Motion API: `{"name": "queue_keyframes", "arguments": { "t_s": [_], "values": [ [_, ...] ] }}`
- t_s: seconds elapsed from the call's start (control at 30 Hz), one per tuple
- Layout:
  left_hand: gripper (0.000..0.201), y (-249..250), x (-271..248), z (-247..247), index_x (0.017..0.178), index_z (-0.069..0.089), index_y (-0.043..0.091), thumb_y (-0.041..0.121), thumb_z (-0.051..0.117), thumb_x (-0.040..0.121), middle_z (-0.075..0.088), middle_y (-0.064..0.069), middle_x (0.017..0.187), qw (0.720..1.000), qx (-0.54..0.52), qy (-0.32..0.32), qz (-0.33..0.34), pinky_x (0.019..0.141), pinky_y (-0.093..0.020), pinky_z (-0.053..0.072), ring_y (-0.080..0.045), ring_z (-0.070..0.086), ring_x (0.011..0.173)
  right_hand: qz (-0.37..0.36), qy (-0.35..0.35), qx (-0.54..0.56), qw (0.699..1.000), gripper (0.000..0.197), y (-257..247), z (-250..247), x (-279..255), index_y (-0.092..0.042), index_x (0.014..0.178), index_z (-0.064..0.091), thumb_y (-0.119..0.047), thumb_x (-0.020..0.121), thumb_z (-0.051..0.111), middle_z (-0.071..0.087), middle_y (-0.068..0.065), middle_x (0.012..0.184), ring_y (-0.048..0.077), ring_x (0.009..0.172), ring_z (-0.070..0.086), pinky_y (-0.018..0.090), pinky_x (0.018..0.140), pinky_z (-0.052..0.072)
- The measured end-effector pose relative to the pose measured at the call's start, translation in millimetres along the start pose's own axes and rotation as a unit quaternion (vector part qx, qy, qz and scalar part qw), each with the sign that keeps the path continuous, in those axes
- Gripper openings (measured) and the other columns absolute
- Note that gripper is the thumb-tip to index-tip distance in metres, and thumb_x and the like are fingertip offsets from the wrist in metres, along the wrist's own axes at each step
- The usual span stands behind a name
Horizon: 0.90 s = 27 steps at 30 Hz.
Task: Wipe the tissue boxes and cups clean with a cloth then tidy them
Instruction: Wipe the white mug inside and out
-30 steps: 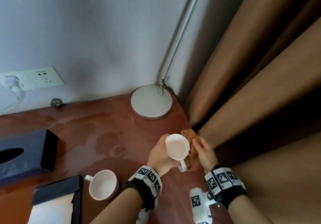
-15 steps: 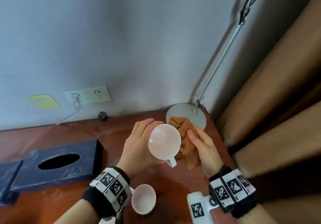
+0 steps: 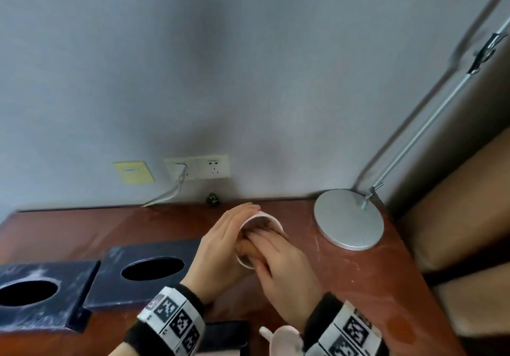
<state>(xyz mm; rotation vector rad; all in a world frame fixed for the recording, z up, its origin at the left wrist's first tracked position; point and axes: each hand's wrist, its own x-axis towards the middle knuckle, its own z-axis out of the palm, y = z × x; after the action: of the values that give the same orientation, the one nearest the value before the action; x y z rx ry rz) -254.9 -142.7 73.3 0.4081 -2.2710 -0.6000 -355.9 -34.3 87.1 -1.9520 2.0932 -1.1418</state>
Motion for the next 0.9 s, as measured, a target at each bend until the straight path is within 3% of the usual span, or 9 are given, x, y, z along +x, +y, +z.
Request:
{"name": "queue_keyframes", "arguments": {
  "t_s": [0.17, 0.37, 0.43, 0.53, 0.6, 0.67, 0.73, 0.8, 0.9],
  "values": [
    [0.074, -9.7, -1.8, 9.6, 0.128, 0.046, 0.016, -0.014, 0.069, 0.064, 0.047, 0.007, 0.137, 0.997, 0.011, -0.021, 0.076, 0.106, -0.046, 0.038, -0.013, 0.044, 0.132, 0.138, -0.061, 0.112, 0.982, 0.021, -5.3, 7.1, 25.2, -0.009, 0.103, 0.061, -0.009, 0.09, 0.045, 0.063, 0.004, 0.102, 0.013, 0.094, 0.058, 0.024, 0.087, 0.047],
    [0.048, -20.6, 2.8, 7.8, 0.123, 0.049, 0.015, 0.02, 0.061, 0.076, 0.059, -0.004, 0.126, 0.996, 0.015, -0.021, 0.082, 0.098, -0.052, 0.044, -0.015, 0.052, 0.123, 0.199, -0.156, 0.224, 0.941, 0.018, -0.3, -0.4, 32.2, -0.004, 0.096, 0.062, -0.004, 0.09, 0.045, 0.067, 0.015, 0.09, 0.026, 0.081, 0.064, 0.028, 0.069, 0.052],
    [0.058, -24.6, 0.2, 7.5, 0.122, 0.049, 0.015, 0.038, 0.07, 0.073, 0.061, -0.004, 0.123, 0.997, 0.03, -0.019, 0.071, 0.098, -0.049, 0.045, -0.014, 0.054, 0.119, 0.188, -0.174, 0.23, 0.939, 0.016, 1.6, -5.3, 29.6, -0.009, 0.091, 0.062, -0.003, 0.088, 0.048, 0.066, 0.003, 0.085, 0.016, 0.078, 0.062, 0.02, 0.067, 0.049],
    [0.081, -28.5, -7.3, 4.4, 0.124, 0.047, 0.016, 0.062, 0.073, 0.063, 0.06, -0.002, 0.123, 0.996, 0.034, -0.06, 0.05, 0.102, -0.044, 0.044, -0.014, 0.054, 0.117, 0.158, -0.222, 0.205, 0.94, 0.019, 10.0, -20.1, 25.2, -0.018, 0.08, 0.061, -0.002, 0.083, 0.052, 0.06, -0.008, 0.076, 0.006, 0.074, 0.057, 0.03, 0.073, 0.048],
    [0.082, -32.7, -12.3, 0.3, 0.124, 0.045, 0.022, 0.06, 0.077, 0.058, 0.058, 0.004, 0.123, 0.995, 0.027, -0.09, 0.012, 0.101, -0.041, 0.043, -0.009, 0.052, 0.116, 0.155, -0.284, 0.214, 0.922, 0.024, 14.8, -34.3, 19.6, -0.022, 0.085, 0.067, -0.002, 0.084, 0.053, 0.065, -0.008, 0.076, 0.01, 0.074, 0.063, 0.034, 0.071, 0.052],
    [0.083, -37.3, -10.5, -8.9, 0.122, 0.043, 0.035, 0.048, 0.085, 0.052, 0.053, 0.018, 0.124, 0.99, -0.003, -0.117, -0.073, 0.098, -0.031, 0.046, 0.0, 0.05, 0.114, 0.15, -0.311, 0.202, 0.917, 0.032, 16.7, -44.9, 12.9, -0.024, 0.094, 0.07, 0.001, 0.085, 0.052, 0.069, -0.01, 0.08, 0.01, 0.076, 0.067, 0.024, 0.07, 0.053],
    [0.088, -40.9, -4.4, -17.8, 0.119, 0.042, 0.042, 0.04, 0.089, 0.046, 0.051, 0.027, 0.12, 0.979, -0.04, -0.147, -0.136, 0.091, -0.018, 0.045, 0.008, 0.05, 0.109, 0.124, -0.2, 0.168, 0.957, 0.044, 18.6, -47.4, 7.5, -0.03, 0.1, 0.069, 0.006, 0.083, 0.049, 0.069, -0.015, 0.083, 0.007, 0.075, 0.066, 0.015, 0.068, 0.051],
    [0.089, -40.0, 1.7, -20.1, 0.12, 0.042, 0.041, 0.036, 0.089, 0.044, 0.051, 0.028, 0.117, 0.971, -0.049, -0.194, -0.131, 0.087, -0.013, 0.044, 0.008, 0.051, 0.107, 0.036, -0.065, 0.09, 0.993, 0.049, 20.8, -48.5, 9.1, -0.027, 0.109, 0.066, 0.006, 0.078, 0.045, 0.066, -0.019, 0.101, 0.004, 0.095, 0.063, 0.014, 0.086, 0.048],
    [0.087, -26.5, 5.6, -13.8, 0.121, 0.043, 0.037, 0.04, 0.085, 0.046, 0.054, 0.024, 0.115, 0.964, -0.072, -0.239, -0.092, 0.089, -0.019, 0.047, 0.004, 0.055, 0.105, -0.1, -0.119, -0.026, 0.988, 0.04, 21.1, -37.4, 11.7, -0.012, 0.114, 0.065, -0.008, 0.081, 0.042, 0.062, -0.001, 0.123, 0.008, 0.124, 0.045, 0.019, 0.108, 0.032]
  ]
}}
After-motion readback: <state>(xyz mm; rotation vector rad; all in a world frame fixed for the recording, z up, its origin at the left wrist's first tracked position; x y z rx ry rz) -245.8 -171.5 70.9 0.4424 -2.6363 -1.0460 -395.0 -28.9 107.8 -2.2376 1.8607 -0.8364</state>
